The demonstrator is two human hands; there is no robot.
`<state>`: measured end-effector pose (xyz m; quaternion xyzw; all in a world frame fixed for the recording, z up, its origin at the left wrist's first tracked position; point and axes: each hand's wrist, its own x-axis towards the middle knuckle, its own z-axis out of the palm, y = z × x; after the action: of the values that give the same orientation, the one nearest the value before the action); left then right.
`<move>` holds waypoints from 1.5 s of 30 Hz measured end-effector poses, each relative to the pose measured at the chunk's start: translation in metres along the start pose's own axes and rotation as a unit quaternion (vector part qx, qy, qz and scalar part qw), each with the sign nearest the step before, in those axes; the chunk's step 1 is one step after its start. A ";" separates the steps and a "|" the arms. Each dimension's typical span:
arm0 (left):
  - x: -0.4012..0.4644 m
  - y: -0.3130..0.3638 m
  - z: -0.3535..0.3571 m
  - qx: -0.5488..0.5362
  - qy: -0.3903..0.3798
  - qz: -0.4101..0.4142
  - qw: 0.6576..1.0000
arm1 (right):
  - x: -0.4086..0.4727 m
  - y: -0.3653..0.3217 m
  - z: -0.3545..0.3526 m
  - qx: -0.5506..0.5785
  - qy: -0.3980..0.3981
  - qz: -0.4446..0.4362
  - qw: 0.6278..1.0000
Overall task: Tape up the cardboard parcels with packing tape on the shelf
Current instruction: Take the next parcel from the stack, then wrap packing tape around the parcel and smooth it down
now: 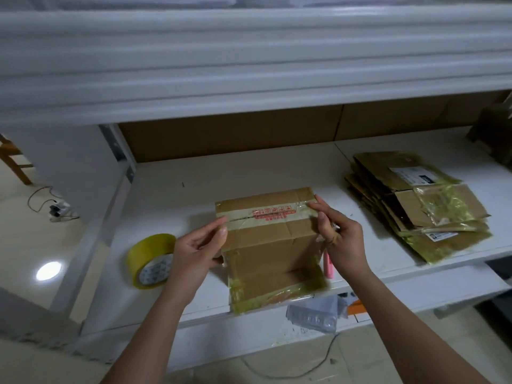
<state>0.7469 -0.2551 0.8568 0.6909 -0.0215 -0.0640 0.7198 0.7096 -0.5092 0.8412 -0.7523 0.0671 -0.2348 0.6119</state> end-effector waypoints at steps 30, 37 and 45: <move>-0.008 0.016 -0.127 0.401 0.058 0.070 0.912 | -0.065 -0.083 0.150 -0.312 -0.151 -0.335 0.876; -0.002 0.009 -0.136 0.369 0.016 0.032 0.929 | -0.072 -0.053 0.169 -0.461 -0.156 -0.365 0.793; 0.000 -0.004 -0.149 0.297 -0.010 0.018 0.955 | -0.068 -0.045 0.169 -0.525 -0.131 -0.306 0.784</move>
<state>0.7641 -0.1076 0.8464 0.8724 -0.0590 -0.0485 0.4828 0.7148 -0.3222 0.8417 -0.9617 -0.1346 -0.2378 0.0217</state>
